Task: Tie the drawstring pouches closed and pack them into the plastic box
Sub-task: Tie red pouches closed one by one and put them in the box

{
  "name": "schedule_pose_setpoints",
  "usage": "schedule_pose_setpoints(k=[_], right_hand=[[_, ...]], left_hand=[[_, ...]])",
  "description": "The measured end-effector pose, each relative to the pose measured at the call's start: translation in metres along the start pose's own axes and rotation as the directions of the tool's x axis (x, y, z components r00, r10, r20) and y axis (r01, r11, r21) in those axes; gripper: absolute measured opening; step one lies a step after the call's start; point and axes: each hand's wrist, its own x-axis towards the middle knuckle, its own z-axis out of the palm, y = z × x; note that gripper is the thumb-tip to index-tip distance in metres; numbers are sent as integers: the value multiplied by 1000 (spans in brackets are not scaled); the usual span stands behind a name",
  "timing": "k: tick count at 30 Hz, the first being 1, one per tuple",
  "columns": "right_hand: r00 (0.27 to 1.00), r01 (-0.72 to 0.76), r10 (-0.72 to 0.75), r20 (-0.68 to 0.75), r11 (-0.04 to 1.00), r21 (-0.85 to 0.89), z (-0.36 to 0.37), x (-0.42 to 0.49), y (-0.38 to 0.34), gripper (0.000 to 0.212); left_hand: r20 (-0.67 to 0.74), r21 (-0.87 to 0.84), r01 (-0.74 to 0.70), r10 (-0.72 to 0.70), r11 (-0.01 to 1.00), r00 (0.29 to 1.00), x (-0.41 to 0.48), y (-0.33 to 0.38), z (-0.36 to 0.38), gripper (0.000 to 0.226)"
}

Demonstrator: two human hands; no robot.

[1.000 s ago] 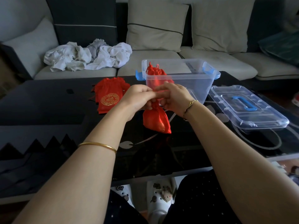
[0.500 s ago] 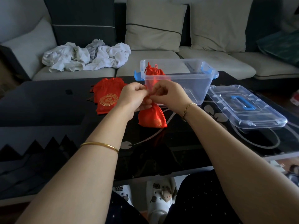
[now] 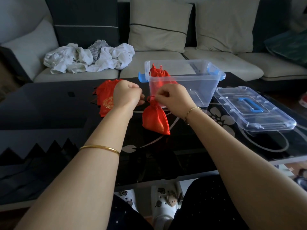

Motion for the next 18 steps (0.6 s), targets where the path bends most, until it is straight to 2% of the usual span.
schedule_pose_setpoints(k=[2,4,7,9,13,18], right_hand=[[987,-158,158,13,972,175,-2,-1,4,17],[960,-273,275,41,900,340,-3,-1,8,17],[925,-363,369,88,791,493,-3,-1,9,20],[904,-406,410,125,729,551,-2,0,9,27],[872,-463,443,209,605,648,-1,1,9,31],[870,-475,399,289,525,706,-4,-1,10,26]], left_hand=[[-17,56,-97,98,994,995,1,-1,-5,15],[65,135,-245,238,960,969,-2,0,-5,12],[233,244,-462,411,853,882,-8,0,2,8],[254,352,-541,479,764,841,-6,-4,7,6],[246,492,-581,536,648,807,-4,-10,11,12],[266,546,-575,525,609,809,-4,-8,13,15]])
